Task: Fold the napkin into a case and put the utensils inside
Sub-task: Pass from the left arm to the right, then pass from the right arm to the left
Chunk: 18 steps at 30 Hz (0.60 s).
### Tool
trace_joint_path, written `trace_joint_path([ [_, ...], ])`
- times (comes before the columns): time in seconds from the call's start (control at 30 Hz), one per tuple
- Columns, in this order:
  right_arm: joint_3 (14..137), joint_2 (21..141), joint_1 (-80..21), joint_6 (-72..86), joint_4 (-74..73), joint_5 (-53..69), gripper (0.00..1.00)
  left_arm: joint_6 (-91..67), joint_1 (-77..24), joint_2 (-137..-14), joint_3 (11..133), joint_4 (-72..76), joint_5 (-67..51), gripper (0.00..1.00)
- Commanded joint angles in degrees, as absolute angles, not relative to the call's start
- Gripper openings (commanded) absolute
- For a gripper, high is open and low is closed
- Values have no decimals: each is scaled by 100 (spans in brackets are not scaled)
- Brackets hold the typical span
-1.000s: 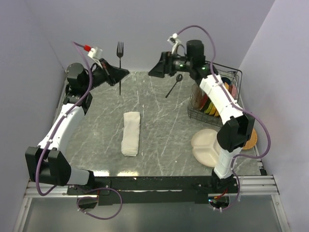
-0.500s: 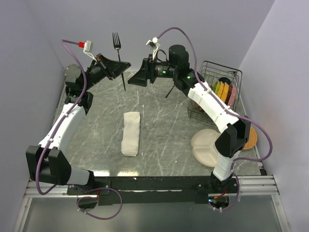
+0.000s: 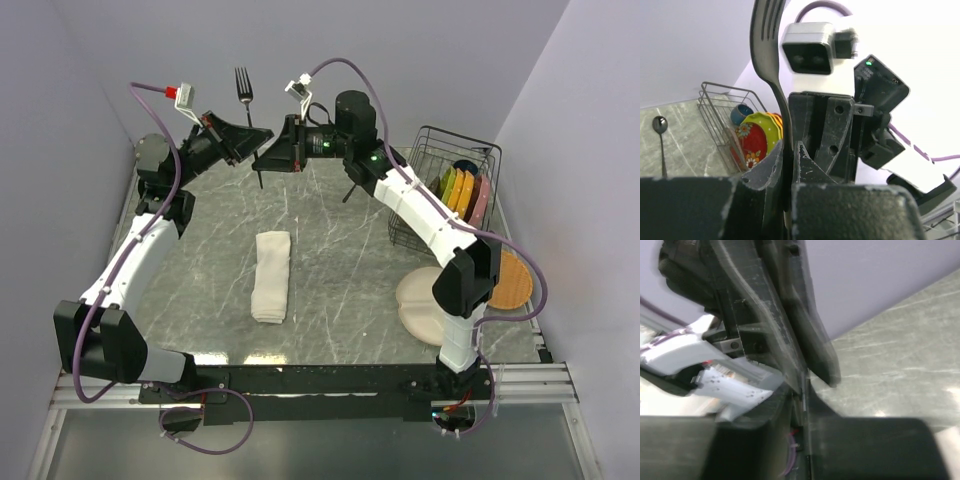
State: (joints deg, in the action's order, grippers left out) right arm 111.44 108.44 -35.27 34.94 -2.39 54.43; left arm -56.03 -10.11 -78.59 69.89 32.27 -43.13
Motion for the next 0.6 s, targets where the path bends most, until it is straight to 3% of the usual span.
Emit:
trace_joint_path([
  [0.0, 11522, 10863, -3604, 3447, -104, 5380, 0, -5678, -1011, -7700, 7145, 3150, -4124, 12],
  [0.07, 11724, 10846, -3612, 2939, -718, 4855, 0, -5512, -863, -7621, 7206, 2692, -4017, 40],
  [0.1, 11768, 10820, -3604, 2727, -938, 4573, 0, -5398, -783, -7603, 7277, 1932, -3999, 48],
  [0.27, 11461, 10547, -3691, 1550, -1695, 3122, 0, -3422, -440, -7410, 7856, -278, -3437, 47],
  [0.57, 11118, 10319, -4016, 624, -2180, 2347, 0, -2891, -466, -7646, 8411, -1081, -3743, 43],
])
